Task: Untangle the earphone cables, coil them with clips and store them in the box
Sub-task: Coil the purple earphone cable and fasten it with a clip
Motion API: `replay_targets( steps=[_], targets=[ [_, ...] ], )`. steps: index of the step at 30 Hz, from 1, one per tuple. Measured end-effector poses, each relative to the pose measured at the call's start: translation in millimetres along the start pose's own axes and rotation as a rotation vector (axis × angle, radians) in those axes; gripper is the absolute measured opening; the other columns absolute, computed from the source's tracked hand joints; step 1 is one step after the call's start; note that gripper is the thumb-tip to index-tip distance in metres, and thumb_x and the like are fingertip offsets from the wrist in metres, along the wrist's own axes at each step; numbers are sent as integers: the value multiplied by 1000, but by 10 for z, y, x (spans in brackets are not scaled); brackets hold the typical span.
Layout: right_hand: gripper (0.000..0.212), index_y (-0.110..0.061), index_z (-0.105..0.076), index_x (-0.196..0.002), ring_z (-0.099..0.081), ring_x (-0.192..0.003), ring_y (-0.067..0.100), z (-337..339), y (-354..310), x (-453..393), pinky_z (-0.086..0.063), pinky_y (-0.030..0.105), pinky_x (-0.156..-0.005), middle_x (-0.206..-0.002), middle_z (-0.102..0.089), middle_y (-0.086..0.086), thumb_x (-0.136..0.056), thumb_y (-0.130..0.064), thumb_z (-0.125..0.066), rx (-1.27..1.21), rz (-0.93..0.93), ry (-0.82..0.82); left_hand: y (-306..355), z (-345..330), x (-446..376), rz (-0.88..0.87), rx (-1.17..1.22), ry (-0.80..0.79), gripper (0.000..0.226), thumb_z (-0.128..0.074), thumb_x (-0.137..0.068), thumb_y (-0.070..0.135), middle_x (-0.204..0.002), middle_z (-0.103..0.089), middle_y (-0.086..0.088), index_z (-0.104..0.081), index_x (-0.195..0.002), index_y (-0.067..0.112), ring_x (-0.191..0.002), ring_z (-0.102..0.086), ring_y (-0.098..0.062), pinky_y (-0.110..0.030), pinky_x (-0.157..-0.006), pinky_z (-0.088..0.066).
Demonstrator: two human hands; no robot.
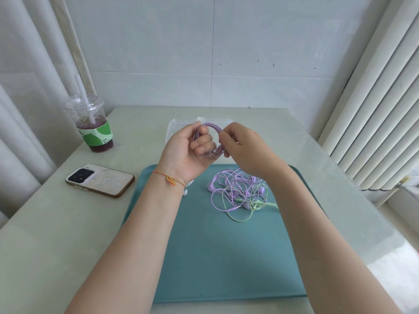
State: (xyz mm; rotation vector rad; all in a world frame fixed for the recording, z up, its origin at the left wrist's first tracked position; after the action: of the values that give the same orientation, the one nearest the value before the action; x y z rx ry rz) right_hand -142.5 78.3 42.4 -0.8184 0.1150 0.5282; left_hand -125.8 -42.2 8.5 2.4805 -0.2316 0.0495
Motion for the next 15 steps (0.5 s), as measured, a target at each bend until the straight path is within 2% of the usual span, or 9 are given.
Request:
replay_targets(
  steps=[3, 6, 9, 12, 15],
  targets=[
    [24, -9, -55, -92, -45, -57, 5, -53, -10, 7, -34, 12, -50, -74, -62, 0, -100, -28, -43, 13, 0, -12, -16, 43, -30, -13, -6, 66, 54, -44, -99, 38, -43, -20, 4, -34, -49, 19, -36, -23, -12, -26, -64, -42],
    [26, -8, -56, -96, -50, -64, 11, -109, -42, 17, -38, 17, -55, -75, -60, -2, -99, -32, -45, -1, 1, -26, -2, 62, -37, -37, 33, 97, 56, -45, -100, 34, -43, -19, 4, -30, -48, 20, -34, -21, -12, -20, -52, -44],
    [28, -6, -54, -100, -53, -72, 20, -181, -67, 26, -41, 27, -63, -80, -60, 1, -99, -33, -46, 19, -5, -50, 19, 96, -49, -66, 59, 123, 52, -44, -100, 33, -43, -19, 4, -31, -52, 20, -34, -20, -11, -22, -56, -44],
    [23, -2, -52, -97, -44, -69, 20, -172, -74, 29, -33, 18, -54, -82, -57, 6, -97, -24, -45, 78, 3, -40, 28, 103, -48, -88, -18, 134, 51, -45, -100, 34, -42, -22, 5, -41, -51, 19, -35, -23, -11, -24, -59, -37],
    [19, -4, -53, -93, -40, -64, 17, -75, -71, 32, -30, 20, -51, -74, -52, 1, -94, -21, -45, 120, -2, -24, 59, 90, -35, -95, -65, 145, 47, -48, -99, 30, -42, -30, 5, -47, -54, 17, -40, -34, -12, -27, -62, -37]
  ],
)
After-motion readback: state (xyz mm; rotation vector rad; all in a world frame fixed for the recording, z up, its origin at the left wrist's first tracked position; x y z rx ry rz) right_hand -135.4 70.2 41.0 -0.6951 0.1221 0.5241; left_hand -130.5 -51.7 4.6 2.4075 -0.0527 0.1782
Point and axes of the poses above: each hand's wrist, its own x-axis away from the middle knuckle, its own z-axis out of the back of the hand, y = z × x, the point moved 5 cm from there along -x, towards the middle knuckle
